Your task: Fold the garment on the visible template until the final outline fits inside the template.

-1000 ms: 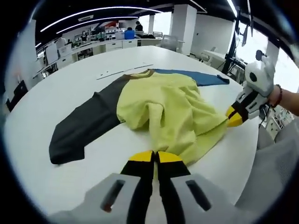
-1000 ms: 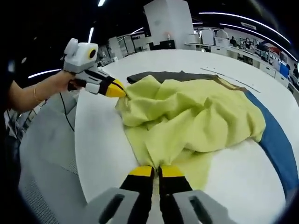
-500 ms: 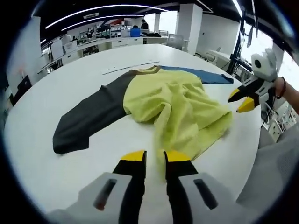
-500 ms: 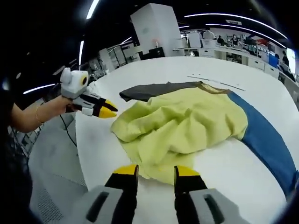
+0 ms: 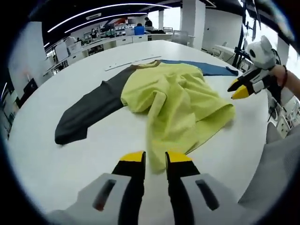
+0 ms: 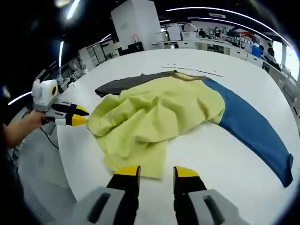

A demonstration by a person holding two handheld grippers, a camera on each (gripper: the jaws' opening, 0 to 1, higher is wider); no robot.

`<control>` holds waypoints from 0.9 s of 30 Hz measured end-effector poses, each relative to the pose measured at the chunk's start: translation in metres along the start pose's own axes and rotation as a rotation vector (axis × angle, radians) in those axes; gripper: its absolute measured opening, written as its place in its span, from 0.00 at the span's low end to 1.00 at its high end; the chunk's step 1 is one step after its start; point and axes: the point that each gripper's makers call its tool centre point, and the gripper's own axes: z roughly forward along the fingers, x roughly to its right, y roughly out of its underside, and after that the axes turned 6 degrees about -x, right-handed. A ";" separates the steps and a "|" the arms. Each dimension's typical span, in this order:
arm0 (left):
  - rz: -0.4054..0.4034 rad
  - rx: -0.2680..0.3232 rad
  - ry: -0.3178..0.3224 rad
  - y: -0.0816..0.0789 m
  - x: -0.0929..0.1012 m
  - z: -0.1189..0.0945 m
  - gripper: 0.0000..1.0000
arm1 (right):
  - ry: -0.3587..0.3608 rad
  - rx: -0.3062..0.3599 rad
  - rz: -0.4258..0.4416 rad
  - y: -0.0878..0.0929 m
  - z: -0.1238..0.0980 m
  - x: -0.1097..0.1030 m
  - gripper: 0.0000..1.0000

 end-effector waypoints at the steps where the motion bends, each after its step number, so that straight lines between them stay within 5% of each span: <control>1: -0.011 0.001 -0.004 0.000 0.000 0.000 0.13 | 0.002 -0.001 0.007 0.001 0.002 0.000 0.23; 16: -0.051 -0.029 -0.016 0.010 0.008 0.009 0.12 | 0.064 -0.028 -0.001 0.007 0.022 0.007 0.14; 27: -0.083 -0.052 -0.024 0.017 0.006 0.014 0.02 | 0.099 -0.052 -0.017 0.006 0.023 0.004 0.03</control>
